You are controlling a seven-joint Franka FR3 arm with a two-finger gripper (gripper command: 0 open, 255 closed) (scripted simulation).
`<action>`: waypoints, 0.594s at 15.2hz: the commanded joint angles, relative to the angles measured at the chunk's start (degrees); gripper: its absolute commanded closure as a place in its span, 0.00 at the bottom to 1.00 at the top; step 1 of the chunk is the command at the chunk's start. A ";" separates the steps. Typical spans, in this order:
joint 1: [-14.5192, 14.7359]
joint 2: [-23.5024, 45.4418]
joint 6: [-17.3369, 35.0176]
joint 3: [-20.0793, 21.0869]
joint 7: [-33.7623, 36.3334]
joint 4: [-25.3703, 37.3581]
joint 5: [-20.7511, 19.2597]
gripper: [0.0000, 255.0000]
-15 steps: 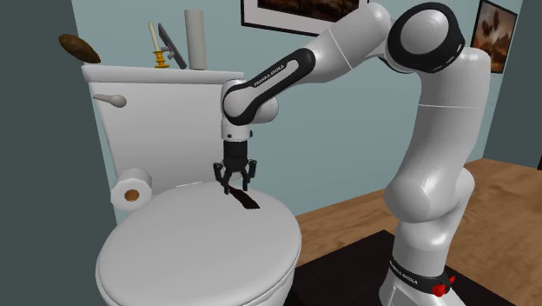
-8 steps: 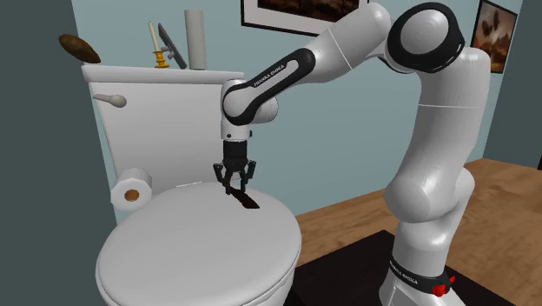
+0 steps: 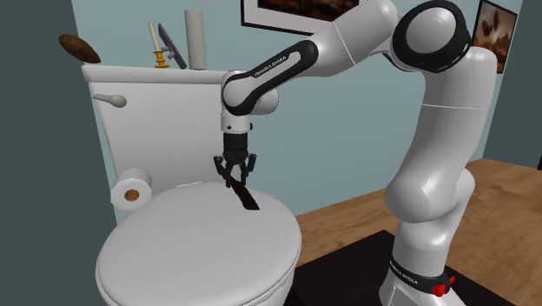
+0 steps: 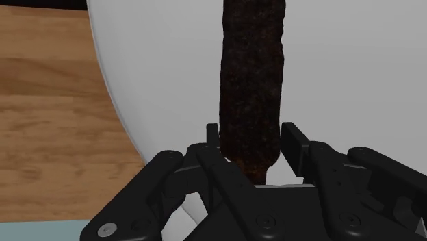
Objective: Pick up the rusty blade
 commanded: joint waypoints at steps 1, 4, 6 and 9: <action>-0.05 -0.47 -1.72 -0.09 -0.02 1.30 0.16 1.00; -0.13 -1.28 -4.03 -0.26 -0.14 2.89 0.49 1.00; -0.18 -1.75 -5.57 -0.38 -0.18 4.01 0.67 1.00; -0.25 -2.35 -7.87 -0.55 -0.21 5.79 0.87 1.00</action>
